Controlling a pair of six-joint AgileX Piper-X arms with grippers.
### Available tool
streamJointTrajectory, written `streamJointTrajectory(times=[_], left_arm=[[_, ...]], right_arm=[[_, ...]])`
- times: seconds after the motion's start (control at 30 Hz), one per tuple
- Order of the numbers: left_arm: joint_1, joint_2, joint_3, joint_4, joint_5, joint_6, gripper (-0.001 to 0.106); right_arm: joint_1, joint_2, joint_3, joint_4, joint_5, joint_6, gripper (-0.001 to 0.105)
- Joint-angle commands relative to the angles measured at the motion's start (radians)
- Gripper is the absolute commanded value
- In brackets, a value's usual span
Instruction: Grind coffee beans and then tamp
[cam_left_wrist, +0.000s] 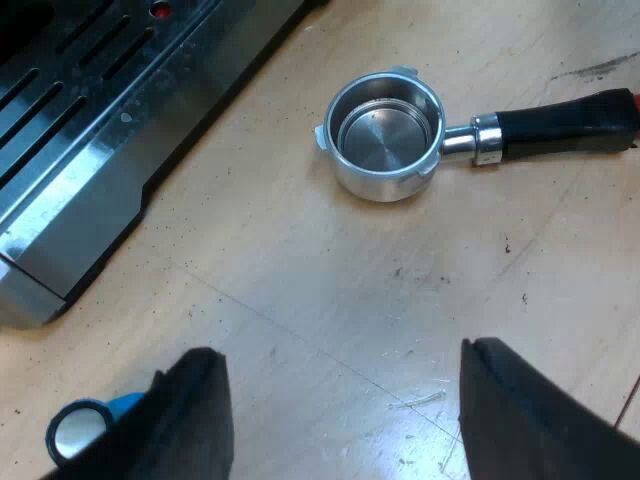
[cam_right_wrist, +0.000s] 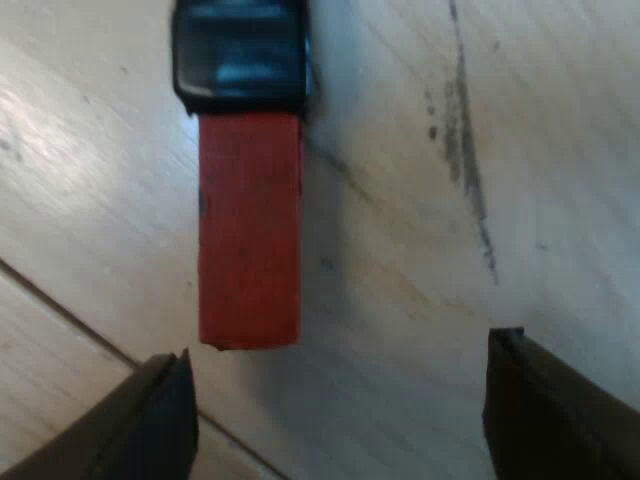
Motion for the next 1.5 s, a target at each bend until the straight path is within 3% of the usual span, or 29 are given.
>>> streamJointTrajectory(times=[0.03,0.27,0.43,0.57,0.73,0.93,1.03,1.1,1.2,1.33,1.5], left_arm=[[-0.005,0.002,-0.002,-0.006,0.005,-0.001,0.052],[-0.005,0.002,-0.019,0.021,-0.017,-0.018,0.052],[-0.005,-0.001,-0.091,0.093,-0.103,-0.018,0.052],[-0.005,-0.001,-0.135,0.132,-0.13,-0.018,0.052],[-0.005,-0.003,-0.195,0.2,-0.207,-0.089,0.052],[-0.005,-0.003,-0.206,0.21,-0.289,-0.153,0.055],[-0.005,-0.003,-0.206,0.21,-0.294,-0.2,0.071],[-0.005,-0.003,-0.206,0.21,-0.294,-0.21,0.074],[-0.005,0.011,-0.206,0.21,-0.308,-0.23,0.074],[0.013,0.079,-0.206,0.191,-0.335,-0.237,0.074],[0.065,0.196,-0.206,0.14,-0.328,-0.235,0.074]], right_arm=[[-0.001,-0.126,-0.09,0.092,0.043,-0.011,0.062],[-0.001,-0.274,-0.159,0.048,0.076,-0.033,0.062],[-0.001,-0.34,-0.159,-0.083,0.074,-0.127,0.062],[-0.001,-0.342,-0.157,-0.188,0.072,-0.208,0.062],[-0.001,-0.339,-0.113,-0.391,0.042,-0.278,0.062],[-0.001,-0.323,-0.018,-0.624,0.035,-0.358,0.062],[-0.001,-0.303,0.011,-0.669,0.003,-0.358,0.062],[-0.001,-0.282,0.019,-0.68,-0.021,-0.358,0.062],[-0.001,-0.24,0.019,-0.685,-0.073,-0.358,0.062],[-0.001,-0.178,0.019,-0.738,-0.09,-0.369,0.074],[-0.001,-0.138,0.019,-0.794,-0.084,-0.387,0.074]])
